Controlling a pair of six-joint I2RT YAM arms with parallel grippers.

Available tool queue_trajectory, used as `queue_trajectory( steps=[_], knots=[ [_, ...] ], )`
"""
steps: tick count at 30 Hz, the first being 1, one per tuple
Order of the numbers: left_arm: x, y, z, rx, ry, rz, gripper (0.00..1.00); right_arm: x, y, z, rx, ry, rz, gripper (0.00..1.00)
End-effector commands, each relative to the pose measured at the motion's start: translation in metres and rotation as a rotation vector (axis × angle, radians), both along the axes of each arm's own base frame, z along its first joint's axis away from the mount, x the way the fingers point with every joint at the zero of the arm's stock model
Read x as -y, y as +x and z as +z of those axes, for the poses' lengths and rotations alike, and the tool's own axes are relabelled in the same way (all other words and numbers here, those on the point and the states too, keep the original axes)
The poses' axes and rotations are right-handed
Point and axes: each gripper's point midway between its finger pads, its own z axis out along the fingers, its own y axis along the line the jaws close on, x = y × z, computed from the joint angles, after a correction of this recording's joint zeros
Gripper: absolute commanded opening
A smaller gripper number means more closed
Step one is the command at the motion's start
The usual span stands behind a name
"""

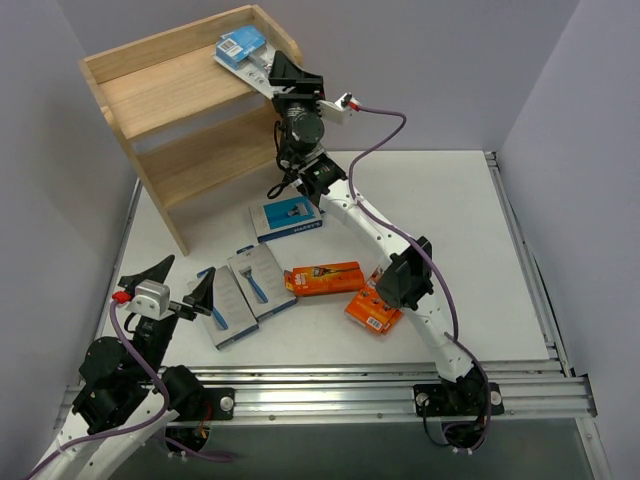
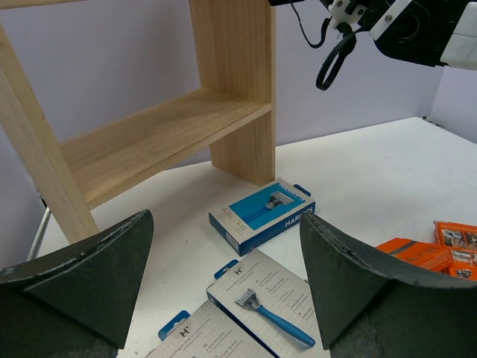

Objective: Place and organize the shaving razors onto the shelf

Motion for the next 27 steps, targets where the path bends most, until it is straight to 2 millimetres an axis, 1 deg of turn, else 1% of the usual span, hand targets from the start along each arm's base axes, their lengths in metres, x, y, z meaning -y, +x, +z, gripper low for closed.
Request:
queue_trajectory(
  steps=[1,3,5,9,11,12,17,19,20,22,27],
  knots=[
    [0.002,-0.002,0.006,0.015,-0.016,-0.018,0.88,0.02,-0.012,0.036,0.071,0.059,-0.006,0.64],
    [0.003,-0.002,0.006,0.014,-0.015,-0.018,0.88,0.024,-0.018,0.045,0.085,0.061,-0.006,0.64],
    [0.003,-0.001,0.006,0.013,-0.014,-0.018,0.88,0.028,-0.019,0.048,0.085,0.047,-0.012,0.65],
    [0.003,-0.001,0.006,0.011,-0.01,-0.016,0.88,0.029,-0.023,0.053,0.088,0.031,0.004,0.65],
    [0.003,-0.001,0.006,0.01,-0.009,-0.018,0.88,0.031,-0.027,0.058,0.092,0.031,0.007,0.65],
    [0.004,-0.001,0.005,0.007,-0.006,-0.018,0.88,0.03,-0.026,0.054,0.084,0.017,0.008,0.65],
    [0.004,0.0,0.004,0.0,0.0,-0.018,0.88,0.029,-0.029,0.06,0.095,0.01,0.026,0.65],
    [0.005,0.0,0.004,0.0,0.003,-0.019,0.88,0.028,-0.028,0.058,0.09,0.002,0.028,0.65],
    [0.004,0.0,0.004,0.0,0.003,-0.018,0.88,0.029,-0.03,0.062,0.095,0.0,0.032,0.65],
    [0.005,0.001,0.004,-0.002,0.006,-0.02,0.88,0.03,-0.03,0.062,0.097,-0.005,0.034,0.65],
    [0.006,0.001,0.004,-0.001,0.007,-0.022,0.88,0.03,-0.034,0.069,0.116,-0.015,0.048,0.65]
  ],
)
